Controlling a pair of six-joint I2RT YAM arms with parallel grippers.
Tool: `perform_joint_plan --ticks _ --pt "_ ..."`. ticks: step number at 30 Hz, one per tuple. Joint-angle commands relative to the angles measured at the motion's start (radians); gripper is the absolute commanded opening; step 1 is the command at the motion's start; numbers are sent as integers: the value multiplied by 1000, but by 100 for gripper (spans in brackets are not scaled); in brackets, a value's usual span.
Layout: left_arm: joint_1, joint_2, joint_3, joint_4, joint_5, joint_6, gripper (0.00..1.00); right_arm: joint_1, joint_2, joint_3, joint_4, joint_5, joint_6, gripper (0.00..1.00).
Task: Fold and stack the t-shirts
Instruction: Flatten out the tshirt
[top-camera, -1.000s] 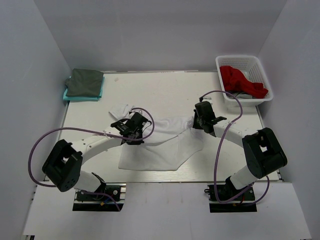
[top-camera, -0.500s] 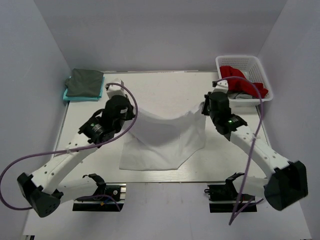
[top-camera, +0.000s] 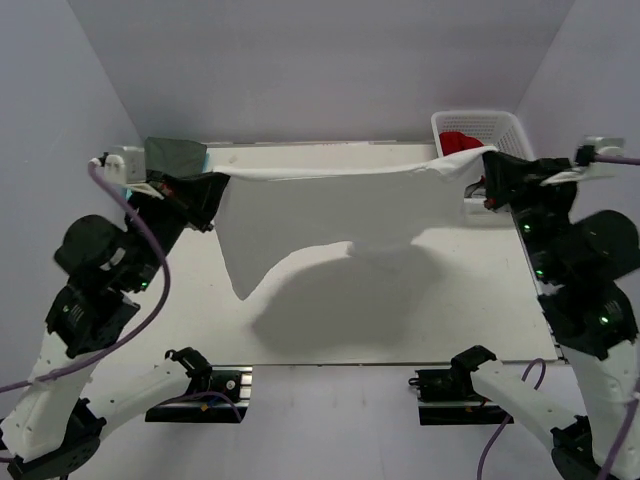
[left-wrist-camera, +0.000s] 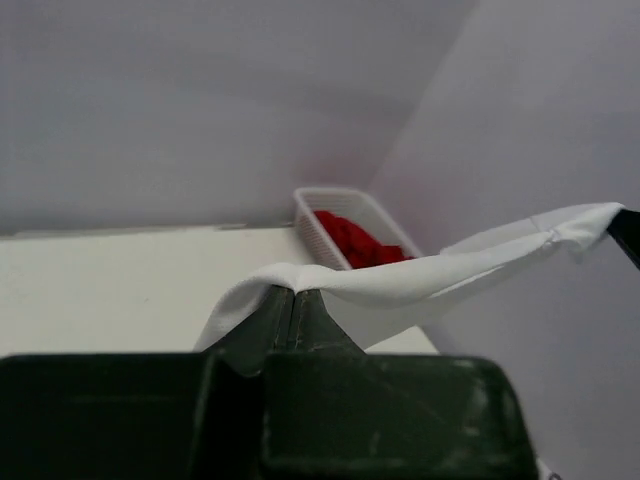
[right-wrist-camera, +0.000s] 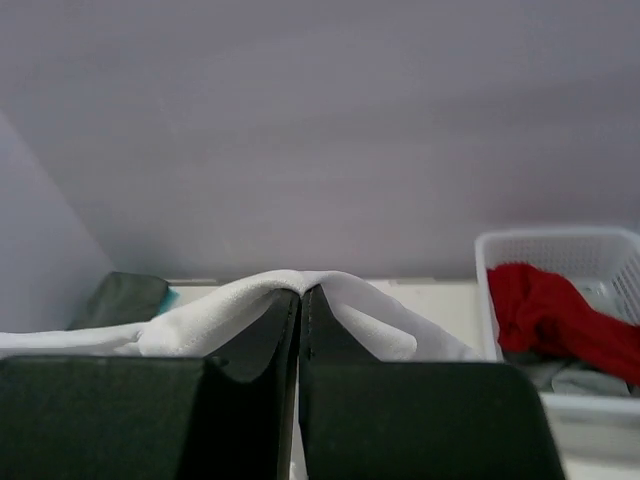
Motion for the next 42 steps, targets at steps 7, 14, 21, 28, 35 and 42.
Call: perform_joint_plan --ticks 7,14,21,28,35,42 --pt "9 -105 111 4 424 49 0 -5 -54 288 -157 -241 -57 0" --pt "9 -105 151 -16 401 48 0 -8 -5 402 -138 -244 -77 0" --pt "9 3 108 -15 186 70 0 -3 152 319 -33 -90 -108 0" --pt "17 330 -27 14 -322 91 0 -11 439 152 177 151 -177 0" --pt "182 746 -121 134 -323 82 24 -63 802 17 319 78 -97 0" --pt "342 1293 422 -181 -354 35 99 -91 1227 308 117 112 -25 69"
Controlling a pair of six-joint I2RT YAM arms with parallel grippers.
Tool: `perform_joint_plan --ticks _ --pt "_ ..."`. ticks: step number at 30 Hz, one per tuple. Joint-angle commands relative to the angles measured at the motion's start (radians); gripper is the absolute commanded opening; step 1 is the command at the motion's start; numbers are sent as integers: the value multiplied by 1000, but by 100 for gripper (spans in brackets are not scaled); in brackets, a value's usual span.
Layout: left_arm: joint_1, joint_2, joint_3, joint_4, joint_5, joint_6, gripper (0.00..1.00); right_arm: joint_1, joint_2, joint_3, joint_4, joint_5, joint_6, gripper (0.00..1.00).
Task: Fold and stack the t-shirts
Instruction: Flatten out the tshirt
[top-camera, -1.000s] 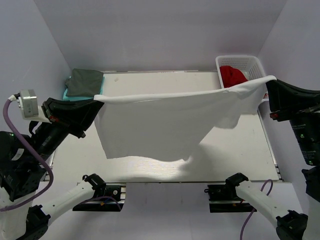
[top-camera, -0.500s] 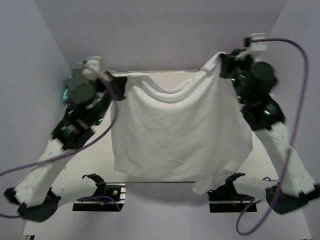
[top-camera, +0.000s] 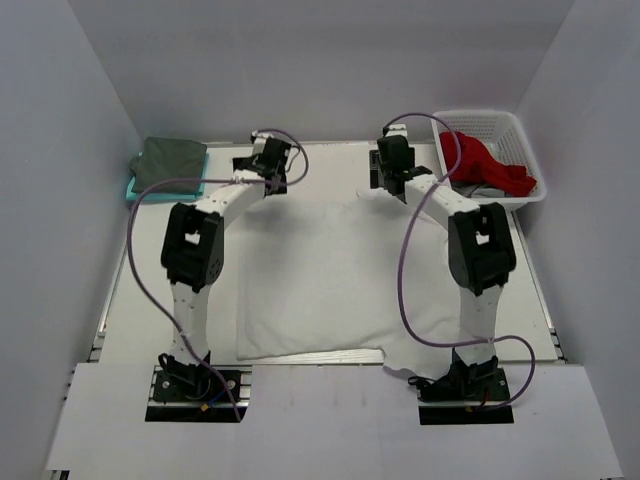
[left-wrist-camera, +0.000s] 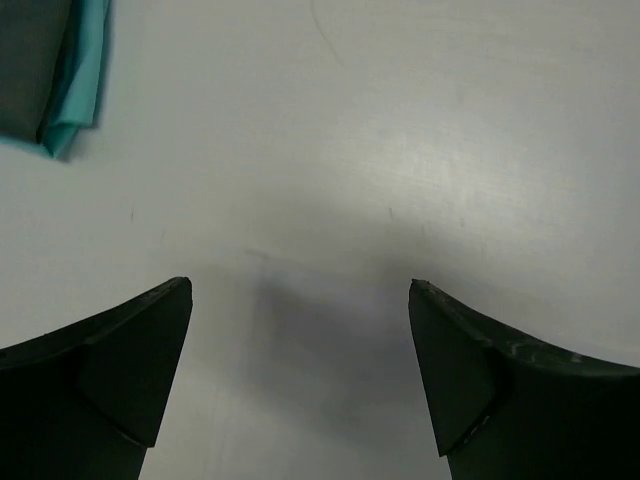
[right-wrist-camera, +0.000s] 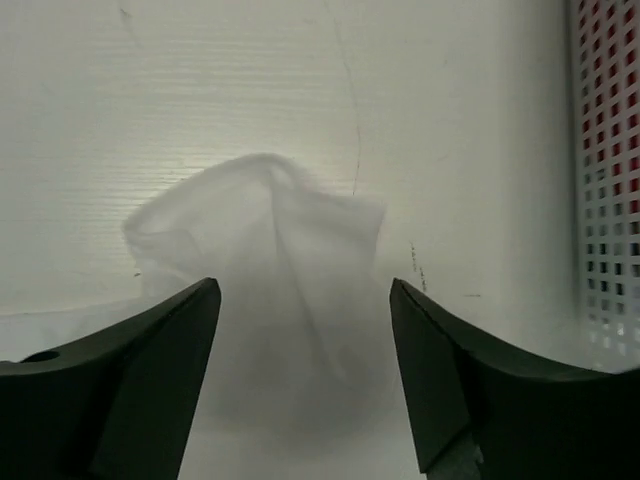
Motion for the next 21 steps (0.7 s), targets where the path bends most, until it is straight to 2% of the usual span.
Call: perform_joint_plan --ticks 1,3,6,9,14,21 --pt "58 82 286 -168 -20 -35 99 -4 25 143 -75 42 35 77" --pt "58 93 307 -168 28 -35 99 -3 -9 102 -62 42 23 90" --pt "58 38 235 -124 112 -35 99 -6 -98 -7 -25 -35 26 90" --pt "58 -48 85 -38 223 -35 99 -3 -181 -119 -20 -111 57 90" --pt "38 -111 -109 -36 259 -116 99 -1 -261 -288 -31 -216 120 90" --pt "47 -177 -337 54 338 -164 99 -3 -279 -446 -40 -213 176 90"
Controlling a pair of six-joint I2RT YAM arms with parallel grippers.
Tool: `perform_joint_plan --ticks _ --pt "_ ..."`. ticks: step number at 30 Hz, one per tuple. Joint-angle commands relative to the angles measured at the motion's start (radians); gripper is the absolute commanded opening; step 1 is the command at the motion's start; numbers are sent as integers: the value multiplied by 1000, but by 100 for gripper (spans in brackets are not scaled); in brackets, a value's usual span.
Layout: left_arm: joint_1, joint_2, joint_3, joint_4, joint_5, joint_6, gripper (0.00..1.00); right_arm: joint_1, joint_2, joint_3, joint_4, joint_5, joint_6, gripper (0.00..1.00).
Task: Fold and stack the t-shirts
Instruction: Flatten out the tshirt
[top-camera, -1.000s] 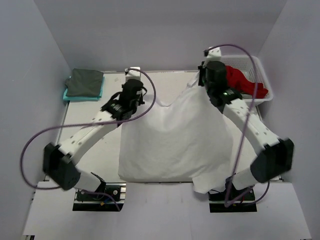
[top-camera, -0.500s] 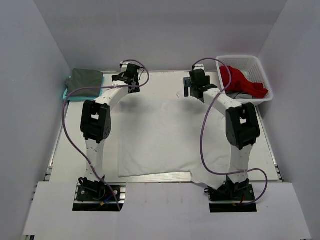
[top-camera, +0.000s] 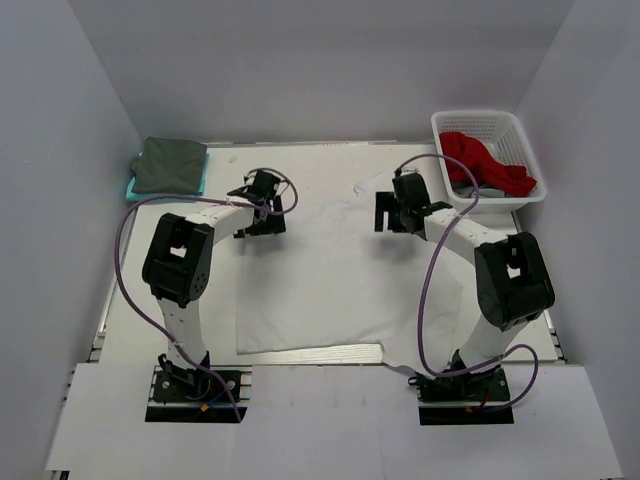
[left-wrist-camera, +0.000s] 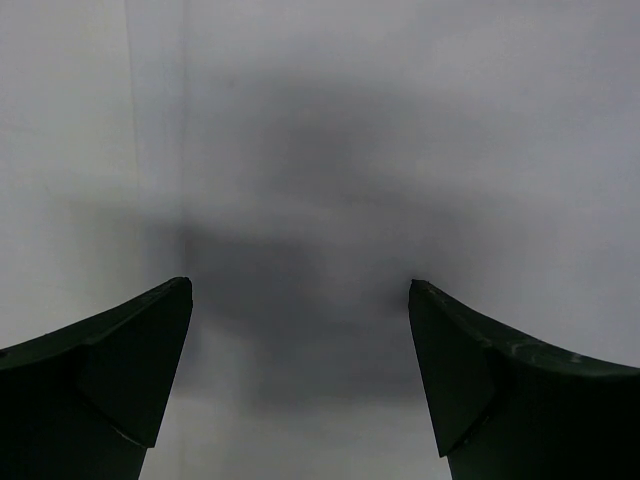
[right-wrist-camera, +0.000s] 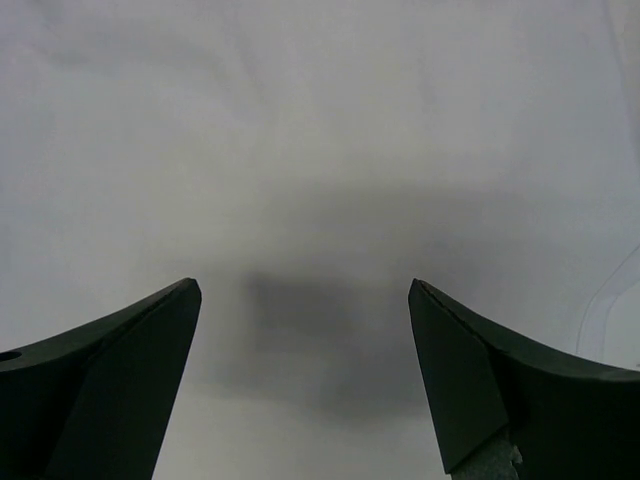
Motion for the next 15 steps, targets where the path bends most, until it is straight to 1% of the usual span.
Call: perform_joint_plan --ticks 1,3,5,6,9,10,11,12,13,14,15 --pt "11 -80 -54 70 73 -34 99 5 -3 -29 -3 -14 49 90" --pt "22 -61 -64 79 85 -43 99 3 18 -45 4 -14 49 90" --pt "22 -32 -45 80 76 -43 99 3 46 -42 8 -17 55 90" --pt "22 6 -19 55 67 -52 99 3 75 -29 -2 -14 60 90" --pt "33 66 49 15 16 -52 99 1 141 18 -22 -12 63 90" --pt "42 109 67 6 -16 -52 99 0 196 67 -29 -9 60 90" --pt "42 132 89 -5 -39 -52 99 1 213 83 -29 -7 52 90" --pt "56 158 145 -37 -68 -52 99 1 233 99 -30 5 51 90" --pt "71 185 182 -55 -112 -52 99 -2 285 162 -27 9 51 90" --pt "80 243 260 -72 -113 -52 99 -3 302 181 -27 8 51 90" --pt "98 270 300 -101 -123 -52 99 -3 340 225 -26 -4 51 90"
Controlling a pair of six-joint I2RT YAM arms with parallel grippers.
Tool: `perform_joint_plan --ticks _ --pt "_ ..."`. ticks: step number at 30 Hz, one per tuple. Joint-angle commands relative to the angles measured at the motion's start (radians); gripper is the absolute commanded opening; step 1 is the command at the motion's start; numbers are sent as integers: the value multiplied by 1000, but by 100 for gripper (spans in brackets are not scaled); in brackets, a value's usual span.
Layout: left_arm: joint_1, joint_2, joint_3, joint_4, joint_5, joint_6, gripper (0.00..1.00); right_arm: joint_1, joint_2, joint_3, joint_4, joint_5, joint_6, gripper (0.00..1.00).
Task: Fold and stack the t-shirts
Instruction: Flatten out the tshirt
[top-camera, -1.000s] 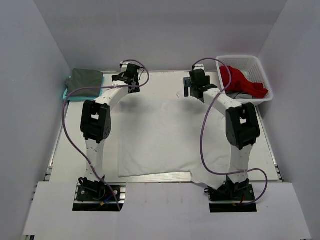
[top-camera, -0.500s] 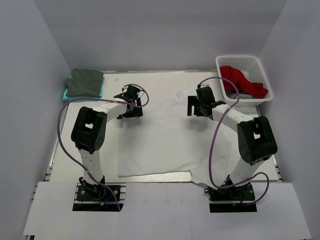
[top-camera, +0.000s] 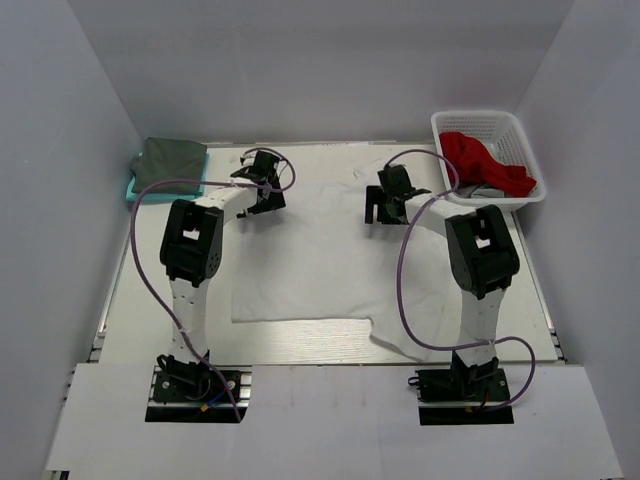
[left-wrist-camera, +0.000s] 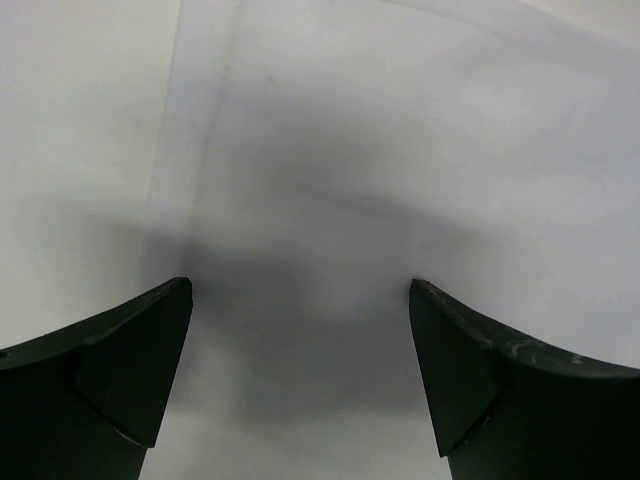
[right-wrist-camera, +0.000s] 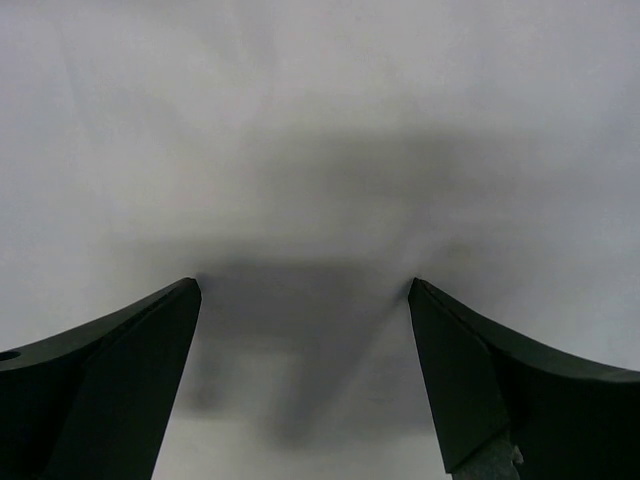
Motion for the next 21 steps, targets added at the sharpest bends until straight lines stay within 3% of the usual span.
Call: perform_joint_plan --ticks 1,7,11,13,16,18,20,21 --pt "54 121 132 -99 -86 10 99 -10 131 124 -7 -37 10 90" --pt "110 279 444 -117 -28 88 99 -28 311 394 -47 -107 -19 90" --pt "120 287 609 -126 22 146 99 -25 290 511 -30 -135 -78 90" --pt "120 249 610 -113 31 165 99 -22 245 529 -41 -132 -98 90" --pt "120 103 486 -99 40 165 99 -13 110 444 -2 -135 -111 90" --pt "120 -63 371 -79 28 130 99 -9 -34 282 70 -161 -82 90" --pt "98 -184 169 -67 -19 91 99 -8 -108 189 111 -166 -61 90" --pt "98 -239 37 -67 -20 30 99 -8 -213 57 123 -161 -33 90"
